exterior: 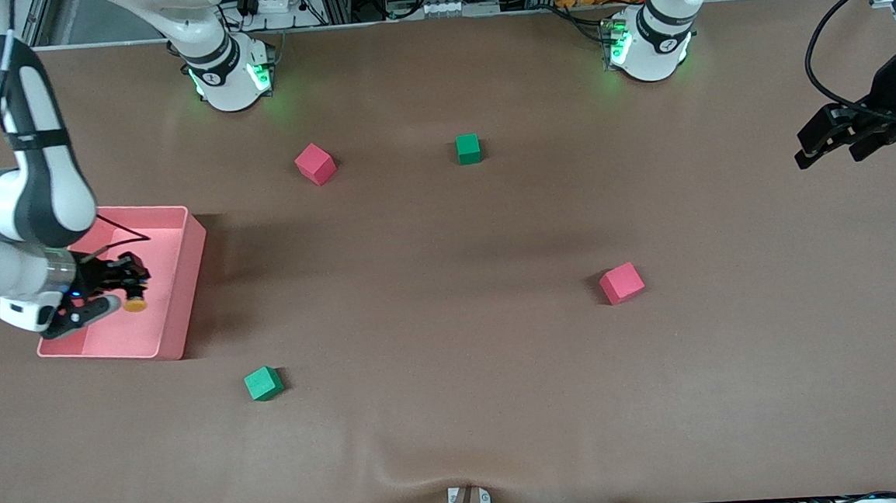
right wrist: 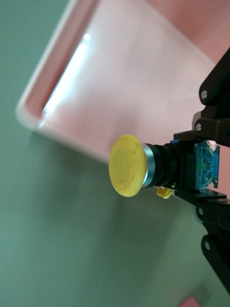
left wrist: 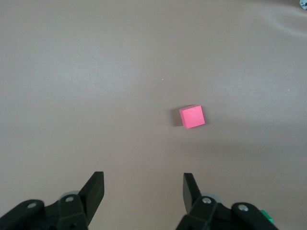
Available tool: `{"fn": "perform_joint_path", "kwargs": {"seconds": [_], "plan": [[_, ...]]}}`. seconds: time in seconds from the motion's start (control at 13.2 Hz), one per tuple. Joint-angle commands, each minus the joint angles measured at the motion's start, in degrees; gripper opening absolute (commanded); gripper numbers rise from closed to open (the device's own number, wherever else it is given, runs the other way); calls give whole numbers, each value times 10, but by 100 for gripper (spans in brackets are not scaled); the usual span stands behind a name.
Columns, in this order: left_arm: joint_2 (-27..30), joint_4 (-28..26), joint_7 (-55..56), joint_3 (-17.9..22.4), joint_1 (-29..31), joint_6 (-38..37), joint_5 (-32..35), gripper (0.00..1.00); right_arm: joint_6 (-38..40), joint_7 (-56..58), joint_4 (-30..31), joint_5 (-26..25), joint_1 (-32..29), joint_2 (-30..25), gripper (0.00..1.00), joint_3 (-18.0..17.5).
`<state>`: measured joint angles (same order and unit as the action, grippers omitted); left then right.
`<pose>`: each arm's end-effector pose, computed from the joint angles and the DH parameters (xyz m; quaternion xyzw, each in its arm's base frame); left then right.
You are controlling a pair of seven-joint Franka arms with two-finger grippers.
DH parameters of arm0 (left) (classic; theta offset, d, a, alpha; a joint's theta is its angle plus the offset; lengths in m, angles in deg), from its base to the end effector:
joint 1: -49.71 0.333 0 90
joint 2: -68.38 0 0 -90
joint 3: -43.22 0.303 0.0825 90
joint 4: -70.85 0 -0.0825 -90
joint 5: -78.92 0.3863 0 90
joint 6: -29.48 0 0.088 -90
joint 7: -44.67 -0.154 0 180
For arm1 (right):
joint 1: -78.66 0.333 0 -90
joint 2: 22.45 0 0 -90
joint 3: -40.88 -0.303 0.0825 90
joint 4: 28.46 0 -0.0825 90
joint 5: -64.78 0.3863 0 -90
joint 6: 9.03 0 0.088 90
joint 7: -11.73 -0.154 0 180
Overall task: Place and upright button with both arms
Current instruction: 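Lift the button out of the tray and carry it to mid-table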
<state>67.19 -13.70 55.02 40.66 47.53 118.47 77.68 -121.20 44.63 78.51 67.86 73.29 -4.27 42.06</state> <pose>0.5623 -0.0497 0.5965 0.9984 0.0484 0.0266 0.0149 0.5844 -0.0610 0.2705 -0.9701 -0.2140 0.0994 0.0573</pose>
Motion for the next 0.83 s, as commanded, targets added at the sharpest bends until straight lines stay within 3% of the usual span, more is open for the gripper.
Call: {"fn": "perform_joint_path", "kwargs": {"seconds": [0.0, 0.15, 0.53, 0.76], "plan": [[0, 3, -12, -1, 4, -6, -10, 74, 11, 7, -17, -11, 57, -3, 8, 3], [0, 3, -12, -2, 4, -6, -10, 74, 11, -11, -34, -3, 105, -1, 9, 3], [0, 2, -12, -2, 3, -6, -10, 74, 9, -209, -88, 3, 207, 40, 9, 1], [-2, 2, -12, -2, 3, -6, -10, 74, 9, -307, -147, 57, 265, 86, 9, 2]]}}
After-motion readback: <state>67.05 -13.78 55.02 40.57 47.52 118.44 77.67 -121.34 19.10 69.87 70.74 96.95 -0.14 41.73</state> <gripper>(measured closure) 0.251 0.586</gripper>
